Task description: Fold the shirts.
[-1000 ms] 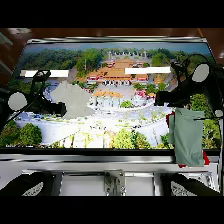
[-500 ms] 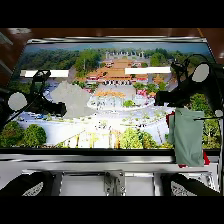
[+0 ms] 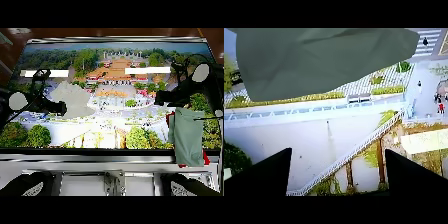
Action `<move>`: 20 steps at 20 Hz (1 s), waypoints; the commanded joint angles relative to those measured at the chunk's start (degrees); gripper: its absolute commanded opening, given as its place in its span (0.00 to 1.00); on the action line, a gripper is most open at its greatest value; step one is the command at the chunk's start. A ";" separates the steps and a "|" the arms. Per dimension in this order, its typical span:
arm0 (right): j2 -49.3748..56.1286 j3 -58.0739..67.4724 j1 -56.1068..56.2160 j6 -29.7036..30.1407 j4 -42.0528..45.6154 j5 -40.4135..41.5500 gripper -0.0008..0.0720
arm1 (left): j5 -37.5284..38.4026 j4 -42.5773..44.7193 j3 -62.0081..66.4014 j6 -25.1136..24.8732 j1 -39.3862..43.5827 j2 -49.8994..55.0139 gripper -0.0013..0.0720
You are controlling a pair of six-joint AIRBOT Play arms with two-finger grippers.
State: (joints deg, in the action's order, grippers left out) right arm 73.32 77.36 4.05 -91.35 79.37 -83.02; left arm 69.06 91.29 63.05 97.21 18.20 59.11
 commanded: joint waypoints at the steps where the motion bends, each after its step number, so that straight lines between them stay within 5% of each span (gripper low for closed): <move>1: 0.02 0.07 0.04 -0.02 -0.09 2.12 0.94 | -6.99 -0.02 0.02 0.00 0.04 0.33 0.98; 8: 0.04 0.07 0.07 0.13 -0.87 2.73 0.94 | -20.37 -2.16 1.53 1.53 -1.99 6.10 0.97; 11: 0.04 0.07 0.04 0.15 -0.87 3.93 0.94 | -17.29 -2.23 9.66 1.51 -7.26 19.15 0.98; 14: 0.04 0.07 0.07 0.15 -0.87 4.17 0.94 | -6.58 -4.50 22.18 1.36 -12.13 35.39 0.98; 16: 0.04 0.07 0.04 0.13 -0.87 4.17 0.94 | -1.42 -9.90 29.27 -2.25 -13.64 44.15 0.98; 20: 0.04 0.07 0.07 0.13 -0.87 4.17 0.94 | -1.31 -11.19 34.64 -2.40 -13.79 50.75 0.98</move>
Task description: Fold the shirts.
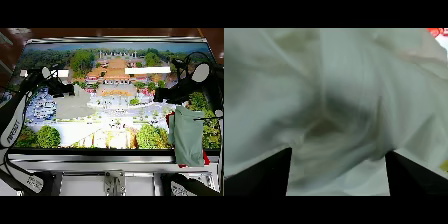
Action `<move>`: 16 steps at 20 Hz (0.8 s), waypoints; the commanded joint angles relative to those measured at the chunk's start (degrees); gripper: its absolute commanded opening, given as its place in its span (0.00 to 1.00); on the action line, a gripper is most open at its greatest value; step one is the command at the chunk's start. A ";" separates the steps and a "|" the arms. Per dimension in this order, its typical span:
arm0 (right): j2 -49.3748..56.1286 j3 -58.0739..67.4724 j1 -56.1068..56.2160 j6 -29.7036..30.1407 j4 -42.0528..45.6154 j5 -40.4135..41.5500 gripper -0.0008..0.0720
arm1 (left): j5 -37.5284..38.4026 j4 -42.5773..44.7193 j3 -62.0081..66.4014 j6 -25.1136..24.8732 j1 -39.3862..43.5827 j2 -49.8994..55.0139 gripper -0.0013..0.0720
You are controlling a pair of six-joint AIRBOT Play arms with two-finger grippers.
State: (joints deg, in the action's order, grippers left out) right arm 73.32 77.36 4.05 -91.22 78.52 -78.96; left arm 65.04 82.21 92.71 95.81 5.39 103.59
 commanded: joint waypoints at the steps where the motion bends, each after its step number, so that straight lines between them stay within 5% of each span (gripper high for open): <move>1: 0.04 0.07 0.07 -0.02 -0.02 0.11 0.94 | 2.89 -2.14 5.16 -1.01 -1.01 6.73 0.97; 2: 0.04 0.07 0.04 -0.02 -0.02 0.13 0.94 | 3.69 -2.12 5.16 -1.05 -1.09 6.82 0.68; 3: 0.04 0.07 0.07 -0.02 0.00 0.20 0.94 | 5.88 -2.12 5.33 -1.79 -1.36 6.71 0.13; 6: 0.04 0.07 0.04 0.00 3.15 1.88 0.94 | 11.52 -2.62 8.70 -5.16 -2.01 4.48 0.07; 9: 0.02 0.26 0.04 -0.04 7.37 2.03 0.94 | 8.66 -2.75 12.52 -8.87 0.39 -6.14 0.07; 16: -9.05 8.37 0.04 0.00 11.06 0.04 0.94 | 2.86 -2.73 13.09 -4.57 18.14 -33.24 0.07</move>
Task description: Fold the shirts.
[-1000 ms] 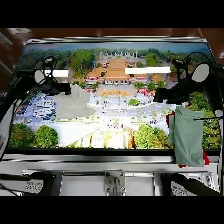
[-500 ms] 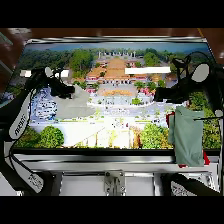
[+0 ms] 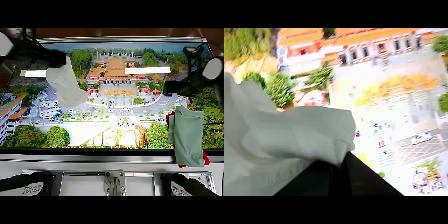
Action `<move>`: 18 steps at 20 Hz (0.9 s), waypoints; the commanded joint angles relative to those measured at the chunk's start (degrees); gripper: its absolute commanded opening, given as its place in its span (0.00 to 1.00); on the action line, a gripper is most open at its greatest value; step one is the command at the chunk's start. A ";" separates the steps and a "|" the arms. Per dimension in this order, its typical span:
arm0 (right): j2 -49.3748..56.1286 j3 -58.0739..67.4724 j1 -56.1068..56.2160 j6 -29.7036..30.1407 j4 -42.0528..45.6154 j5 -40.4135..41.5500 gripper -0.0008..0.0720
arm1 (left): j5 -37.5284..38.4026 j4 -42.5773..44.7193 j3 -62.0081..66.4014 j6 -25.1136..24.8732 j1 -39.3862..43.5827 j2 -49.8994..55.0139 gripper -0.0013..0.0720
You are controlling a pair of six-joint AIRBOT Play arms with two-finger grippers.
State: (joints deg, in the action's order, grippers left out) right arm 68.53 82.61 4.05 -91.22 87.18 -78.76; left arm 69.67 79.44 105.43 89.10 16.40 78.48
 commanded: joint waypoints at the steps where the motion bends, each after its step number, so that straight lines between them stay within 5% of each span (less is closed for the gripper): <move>1: -6.75 4.02 0.04 0.00 2.89 -0.09 0.94 | -1.75 0.07 0.28 2.32 10.19 -8.55 0.07; 8: -18.05 4.52 0.04 0.00 2.95 -8.24 0.94 | -16.81 -0.33 -14.82 11.32 28.20 0.13 0.07; 13: -15.76 4.42 0.04 0.46 3.04 -16.22 0.94 | -21.24 -15.61 -16.48 7.30 31.12 10.84 0.15; 15: -13.46 4.42 0.04 0.72 3.37 -15.82 0.94 | -20.22 -16.04 -15.85 7.82 28.02 10.54 0.95; 18: -7.89 4.42 0.04 1.84 3.39 -15.74 0.94 | -7.06 -16.04 -13.03 7.45 16.90 9.88 0.98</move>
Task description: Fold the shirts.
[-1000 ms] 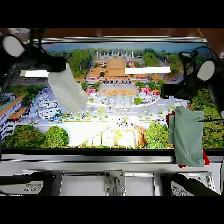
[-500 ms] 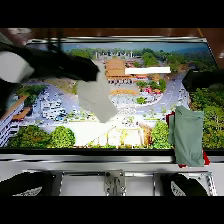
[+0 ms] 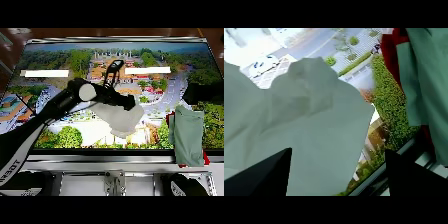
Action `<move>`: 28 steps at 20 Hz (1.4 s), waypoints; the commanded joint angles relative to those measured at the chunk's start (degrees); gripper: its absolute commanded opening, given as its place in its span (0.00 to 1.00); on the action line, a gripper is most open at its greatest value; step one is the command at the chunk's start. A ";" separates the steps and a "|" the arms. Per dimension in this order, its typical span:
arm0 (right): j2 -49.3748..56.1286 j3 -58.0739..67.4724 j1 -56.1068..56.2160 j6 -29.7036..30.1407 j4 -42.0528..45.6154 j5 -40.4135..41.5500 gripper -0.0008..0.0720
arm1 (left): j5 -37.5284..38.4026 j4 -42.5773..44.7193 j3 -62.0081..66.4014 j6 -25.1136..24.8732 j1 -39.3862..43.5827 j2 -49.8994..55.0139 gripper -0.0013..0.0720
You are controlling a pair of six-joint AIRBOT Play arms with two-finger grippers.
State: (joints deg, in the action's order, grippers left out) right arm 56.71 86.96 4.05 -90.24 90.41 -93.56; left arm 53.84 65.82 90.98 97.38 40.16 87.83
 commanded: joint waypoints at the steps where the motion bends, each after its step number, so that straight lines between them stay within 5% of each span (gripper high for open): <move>1: 6.12 0.07 0.04 1.29 0.15 -0.96 0.94 | 13.29 -2.40 1.42 -1.88 -10.93 0.17 0.98; 4: 12.98 0.07 -0.24 2.69 -0.07 -1.29 0.94 | 25.94 -2.40 -0.31 -7.32 -21.66 0.07 0.98; 6: 17.40 0.04 -1.88 2.95 -2.23 -1.75 0.94 | 27.15 -2.56 -4.92 -8.28 -25.86 0.07 0.98; 10: 23.67 0.04 -9.16 4.39 -10.62 -3.89 0.94 | 16.65 -10.21 -18.08 -8.35 -28.35 1.31 0.98; 16: 25.62 -1.25 -18.32 5.97 -20.09 -4.81 0.94 | 3.91 -30.36 -22.93 -15.30 -26.14 10.05 0.97; 21: 25.62 -13.92 -18.82 9.53 -23.54 -4.28 0.94 | -0.31 -32.65 -22.84 -14.58 -25.86 13.75 0.97; 22: 25.62 -16.61 -18.82 9.92 -25.07 -2.58 0.94 | -0.33 -32.68 -22.84 -14.21 -25.92 14.16 0.81; 24: 25.62 -20.59 -18.82 10.25 -26.95 1.38 0.94 | -0.50 -32.81 -22.77 -15.65 -25.97 14.19 0.33; 25: 25.62 -22.23 -18.82 10.21 -27.19 3.78 0.94 | -0.02 -32.87 -22.40 -17.53 -25.97 14.12 0.20; 26: 25.64 -23.96 -18.82 10.16 -27.65 6.58 0.94 | 0.94 -32.87 -21.77 -18.95 -25.97 14.01 0.08; 28: 25.64 -27.78 -18.82 10.36 -31.63 11.93 0.94 | 2.23 -32.81 -20.48 -19.82 -25.97 13.75 0.07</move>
State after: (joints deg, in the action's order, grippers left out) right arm 82.30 64.53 -14.68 -80.44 63.53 -89.38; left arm 54.74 33.45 69.30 79.94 14.20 101.51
